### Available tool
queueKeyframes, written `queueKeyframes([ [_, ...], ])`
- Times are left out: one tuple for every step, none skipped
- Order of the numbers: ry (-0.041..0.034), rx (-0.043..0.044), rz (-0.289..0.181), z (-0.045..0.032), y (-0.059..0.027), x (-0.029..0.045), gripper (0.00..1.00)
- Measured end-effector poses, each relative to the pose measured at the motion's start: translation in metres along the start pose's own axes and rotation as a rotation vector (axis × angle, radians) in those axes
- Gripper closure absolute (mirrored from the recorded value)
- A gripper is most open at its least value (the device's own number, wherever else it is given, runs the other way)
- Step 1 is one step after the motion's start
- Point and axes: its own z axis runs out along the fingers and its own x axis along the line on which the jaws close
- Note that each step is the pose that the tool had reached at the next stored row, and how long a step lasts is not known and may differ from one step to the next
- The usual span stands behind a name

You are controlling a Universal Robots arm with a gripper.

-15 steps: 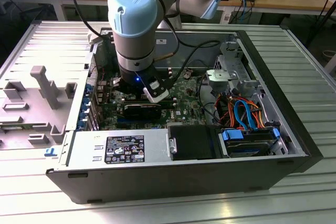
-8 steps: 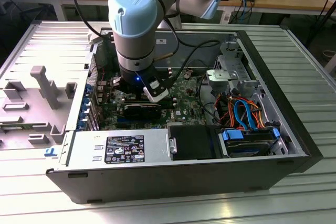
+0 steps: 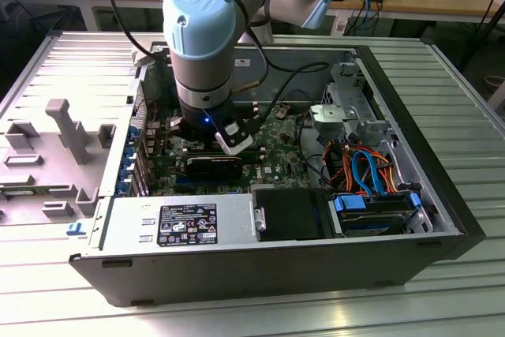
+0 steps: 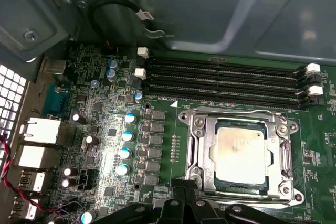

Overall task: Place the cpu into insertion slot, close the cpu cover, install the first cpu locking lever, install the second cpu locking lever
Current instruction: 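Install the second cpu locking lever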

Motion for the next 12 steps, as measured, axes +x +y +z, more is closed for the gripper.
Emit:
queueKeyframes([
  [-0.0006,-0.0001,0.000,0.0000,-0.0003,0.0005,0.89],
  [-0.0042,0.0000,-0.001,-0.0003,-0.0009,0.0023,0.89],
  [-0.0058,0.0004,-0.001,-0.0006,-0.0009,0.0029,0.89],
  [-0.0065,0.0008,-0.002,-0.0009,-0.0009,0.0032,0.89],
  [-0.0072,0.0008,-0.002,-0.0010,-0.0009,0.0033,0.89],
  [-0.0076,0.0008,-0.002,-0.0011,-0.0009,0.0033,0.89],
  [-0.0078,0.0009,-0.002,-0.0015,-0.0008,0.0034,0.89],
  [-0.0078,0.0009,-0.002,-0.0017,-0.0007,0.0034,0.89],
  [-0.0078,0.0010,-0.002,-0.0017,-0.0007,0.0034,0.89],
  [-0.0077,0.0012,-0.002,-0.0018,-0.0007,0.0034,0.89],
  [-0.0076,0.0015,-0.002,-0.0019,-0.0007,0.0034,0.89],
  [-0.0076,0.0018,-0.002,-0.0022,-0.0006,0.0034,0.89],
])
